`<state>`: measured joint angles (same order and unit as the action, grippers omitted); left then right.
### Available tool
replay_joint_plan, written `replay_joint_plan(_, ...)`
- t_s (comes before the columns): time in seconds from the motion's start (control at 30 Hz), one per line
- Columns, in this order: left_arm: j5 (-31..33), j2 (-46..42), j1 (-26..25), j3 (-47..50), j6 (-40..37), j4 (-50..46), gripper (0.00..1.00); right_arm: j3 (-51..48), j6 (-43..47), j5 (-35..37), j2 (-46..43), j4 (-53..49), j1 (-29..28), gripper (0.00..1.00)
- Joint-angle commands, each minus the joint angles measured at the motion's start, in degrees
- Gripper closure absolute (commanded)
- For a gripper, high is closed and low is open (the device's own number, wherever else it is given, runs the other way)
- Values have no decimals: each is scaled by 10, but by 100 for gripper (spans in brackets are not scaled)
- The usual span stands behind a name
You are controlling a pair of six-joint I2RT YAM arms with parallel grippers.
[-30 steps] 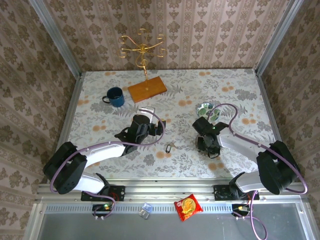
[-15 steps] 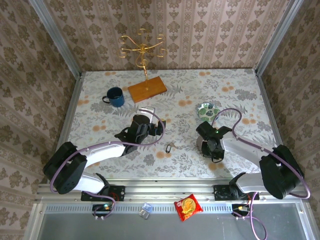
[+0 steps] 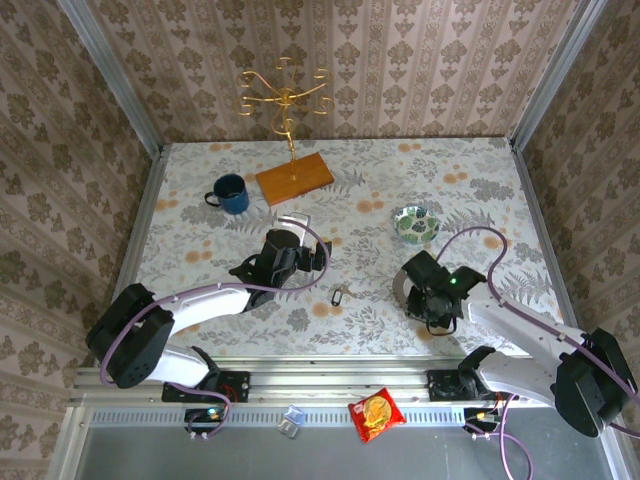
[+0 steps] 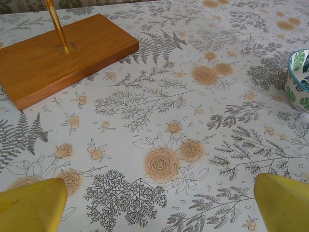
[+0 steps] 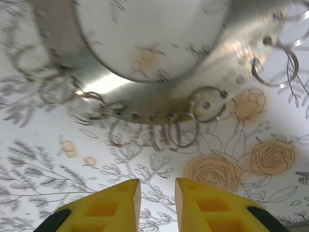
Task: Put the keys on the keyring
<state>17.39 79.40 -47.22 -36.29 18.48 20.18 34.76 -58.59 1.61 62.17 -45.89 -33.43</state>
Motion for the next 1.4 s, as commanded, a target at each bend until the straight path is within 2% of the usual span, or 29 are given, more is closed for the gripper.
replay_joint_plan(0.0,1,-3,-3,2,10,16,0,-19,-43,-17,-6,22,-4,73)
replay_joint_plan(0.2,6,-11,-3,6,11,11,0,-51,-54,-26,2,79,-3,73)
replay_joint_plan(0.4,7,-12,-3,7,12,11,0,-59,-49,-13,5,93,6,77)
replay_joint_plan(0.73,5,-7,-3,1,12,9,0,-57,-30,14,11,94,20,79)
replay_joint_plan(1.0,5,-7,-3,0,13,7,0,-56,-21,23,22,96,20,75)
replay_joint_plan(1.37,5,-6,-3,-5,14,4,0,-40,20,49,35,102,19,80)
